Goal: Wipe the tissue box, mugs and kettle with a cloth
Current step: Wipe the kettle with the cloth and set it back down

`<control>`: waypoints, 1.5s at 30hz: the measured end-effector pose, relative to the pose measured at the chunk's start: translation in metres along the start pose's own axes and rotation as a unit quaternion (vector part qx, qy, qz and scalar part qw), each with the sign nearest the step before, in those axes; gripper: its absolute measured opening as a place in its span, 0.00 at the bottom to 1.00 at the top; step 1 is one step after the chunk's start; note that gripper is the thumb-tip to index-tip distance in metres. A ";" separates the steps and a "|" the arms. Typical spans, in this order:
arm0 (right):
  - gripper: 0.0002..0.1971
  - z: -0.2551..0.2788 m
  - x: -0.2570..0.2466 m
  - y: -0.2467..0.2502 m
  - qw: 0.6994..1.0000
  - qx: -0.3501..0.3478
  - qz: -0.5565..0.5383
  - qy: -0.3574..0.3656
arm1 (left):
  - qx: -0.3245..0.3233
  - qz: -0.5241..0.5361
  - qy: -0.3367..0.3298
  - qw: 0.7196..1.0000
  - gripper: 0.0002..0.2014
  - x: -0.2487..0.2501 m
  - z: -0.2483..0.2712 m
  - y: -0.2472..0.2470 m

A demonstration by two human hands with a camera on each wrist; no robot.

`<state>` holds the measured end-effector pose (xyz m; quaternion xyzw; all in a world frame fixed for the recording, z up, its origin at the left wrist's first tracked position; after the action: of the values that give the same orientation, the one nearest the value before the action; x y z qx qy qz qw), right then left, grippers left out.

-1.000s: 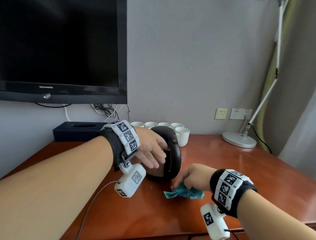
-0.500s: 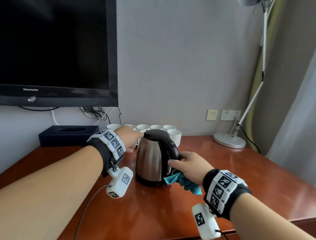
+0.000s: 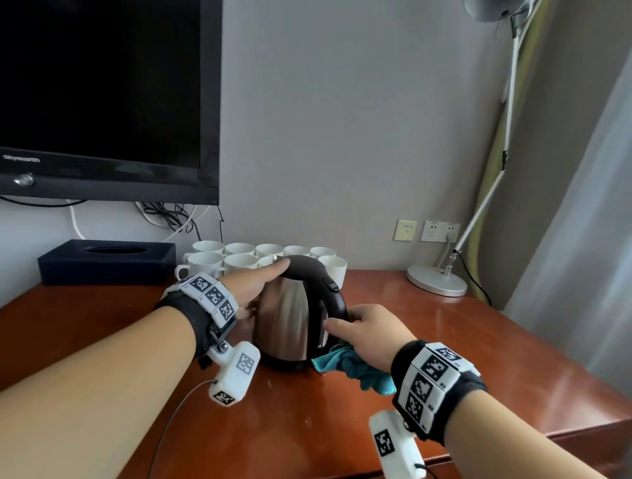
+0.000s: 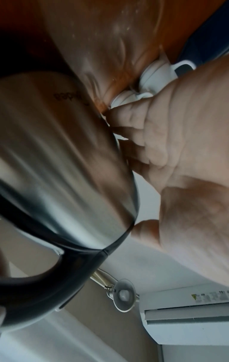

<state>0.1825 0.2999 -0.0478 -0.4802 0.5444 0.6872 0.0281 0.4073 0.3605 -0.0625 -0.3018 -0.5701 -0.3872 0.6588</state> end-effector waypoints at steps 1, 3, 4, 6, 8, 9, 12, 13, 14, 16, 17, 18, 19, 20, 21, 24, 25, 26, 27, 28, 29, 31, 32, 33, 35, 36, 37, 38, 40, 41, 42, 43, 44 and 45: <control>0.15 -0.001 0.000 0.000 1.000 0.011 0.004 0.005 | -0.009 0.008 -0.006 1.000 0.14 0.000 0.001 -0.004; 0.13 -0.002 0.001 -0.001 1.000 0.019 0.003 0.013 | -0.015 0.002 -0.013 1.000 0.15 0.000 0.002 -0.007; 0.13 -0.002 0.000 -0.001 1.000 0.021 0.004 0.018 | -0.019 -0.006 -0.017 1.000 0.16 0.000 0.003 -0.008; 0.12 0.000 0.000 0.002 0.999 0.034 -0.005 0.025 | -0.030 -0.015 -0.022 0.999 0.18 0.002 0.002 -0.011; 0.13 0.001 0.000 0.009 0.998 0.053 -0.026 0.030 | -0.042 -0.018 -0.033 0.998 0.18 0.008 0.001 -0.019; 0.15 0.000 0.000 0.015 0.997 0.063 -0.032 0.032 | -0.046 -0.028 -0.036 0.998 0.20 0.010 -0.002 -0.025; 0.16 -0.001 0.008 0.037 0.995 0.090 -0.029 0.035 | -0.072 -0.046 -0.060 0.995 0.24 0.018 -0.007 -0.050; 0.16 0.000 0.014 0.045 0.995 0.096 -0.026 0.033 | -0.076 -0.046 -0.066 0.994 0.25 0.019 -0.012 -0.060; 0.16 0.000 0.021 0.054 0.994 0.100 -0.022 0.029 | -0.082 -0.043 -0.069 0.993 0.25 0.019 -0.016 -0.072; 0.15 0.001 0.040 0.072 0.994 0.107 -0.011 0.017 | -0.086 -0.033 -0.077 0.993 0.19 0.020 -0.021 -0.098; 0.15 0.001 0.051 0.080 0.994 0.110 -0.005 0.009 | -0.093 -0.027 -0.082 0.992 0.17 0.020 -0.025 -0.112; 0.15 0.002 0.062 0.089 0.994 0.113 0.000 0.002 | -0.098 -0.023 -0.090 0.991 0.16 0.020 -0.028 -0.126; 0.14 0.001 0.073 0.097 0.993 0.116 0.006 -0.003 | -0.099 -0.025 -0.096 0.990 0.16 0.020 -0.033 -0.139; 0.14 0.000 0.083 0.106 0.993 0.119 0.014 -0.009 | -0.097 -0.028 -0.102 0.990 0.16 0.020 -0.041 -0.150; 0.13 -0.002 0.095 0.114 0.992 0.122 0.023 -0.016 | -0.100 -0.029 -0.105 0.989 0.16 0.019 -0.049 -0.162; 0.12 -0.012 0.129 0.139 0.990 0.130 0.035 -0.045 | -0.095 -0.049 -0.111 0.988 0.29 0.015 -0.082 -0.192; 0.13 -0.017 0.139 0.146 0.989 0.134 0.039 -0.056 | -0.090 -0.069 -0.111 0.987 0.37 0.009 -0.102 -0.199; 0.13 -0.021 0.149 0.152 0.987 0.138 0.041 -0.065 | -0.083 -0.082 -0.109 0.987 0.43 0.000 -0.124 -0.207; 0.12 -0.025 0.157 0.158 0.986 0.143 0.040 -0.071 | -0.076 -0.092 -0.112 0.986 0.46 -0.007 -0.145 -0.214; 0.11 -0.029 0.165 0.163 0.985 0.148 0.037 -0.074 | -0.068 -0.105 -0.120 0.985 0.48 -0.004 -0.149 -0.220; 0.10 -0.034 0.171 0.167 0.985 0.151 0.035 -0.078 | -0.055 -0.127 -0.131 0.982 0.49 0.008 -0.137 -0.226; 0.07 -0.045 0.184 0.174 0.983 0.160 0.022 -0.088 | -0.044 -0.185 -0.143 0.971 0.48 0.020 -0.125 -0.238; 0.05 -0.051 0.190 0.177 0.981 0.167 0.011 -0.096 | -0.042 -0.214 -0.142 0.965 0.46 0.023 -0.124 -0.244; 0.04 -0.058 0.197 0.180 0.979 0.174 0.001 -0.104 | -0.040 -0.235 -0.144 0.961 0.45 0.024 -0.127 -0.250; 0.04 -0.071 0.208 0.185 0.975 0.188 -0.020 -0.119 | -0.034 -0.254 -0.151 0.955 0.43 0.026 -0.139 -0.259; 0.04 -0.078 0.213 0.187 0.972 0.197 -0.032 -0.124 | -0.032 -0.256 -0.152 0.954 0.41 0.027 -0.145 -0.264; 0.05 -0.085 0.218 0.188 0.969 0.206 -0.044 -0.128 | -0.032 -0.254 -0.159 0.953 0.38 0.026 -0.152 -0.269; 0.06 -0.092 0.223 0.190 0.966 0.215 -0.065 -0.131 | -0.034 -0.251 -0.161 0.954 0.37 0.026 -0.157 -0.274; 0.05 -0.107 0.237 0.191 0.954 0.237 -0.121 -0.140 | -0.037 -0.240 -0.170 0.955 0.35 0.024 -0.168 -0.282; 0.05 -0.113 0.247 0.191 0.946 0.250 -0.145 -0.149 | -0.035 -0.234 -0.173 0.956 0.35 0.022 -0.174 -0.285; 0.06 -0.118 0.256 0.191 0.937 0.261 -0.170 -0.160 | -0.034 -0.223 -0.173 0.959 0.35 0.020 -0.179 -0.287; 0.07 -0.123 0.266 0.188 0.925 0.269 -0.206 -0.172 | -0.033 -0.210 -0.173 0.962 0.35 0.015 -0.185 -0.288; 0.09 -0.127 0.276 0.185 0.910 0.272 -0.252 -0.184 | -0.037 -0.197 -0.171 0.965 0.36 0.009 -0.191 -0.290; 0.09 -0.129 0.286 0.180 0.895 0.272 -0.295 -0.195 | -0.043 -0.179 -0.164 0.969 0.37 0.000 -0.200 -0.290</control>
<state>0.0096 -0.0118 -0.1084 -0.4487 0.5269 0.5525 0.4645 0.2628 0.0425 -0.1089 -0.2823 -0.6978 -0.4682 0.4627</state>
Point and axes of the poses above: each hand's wrist, its own z-axis away from the middle knuckle, its own y-axis out of the back of the hand, x = y × z, the point moved 6 cm from there along -z, towards the middle knuckle, and after that the axes turned 2 degrees about -y, right-handed, at the moved point
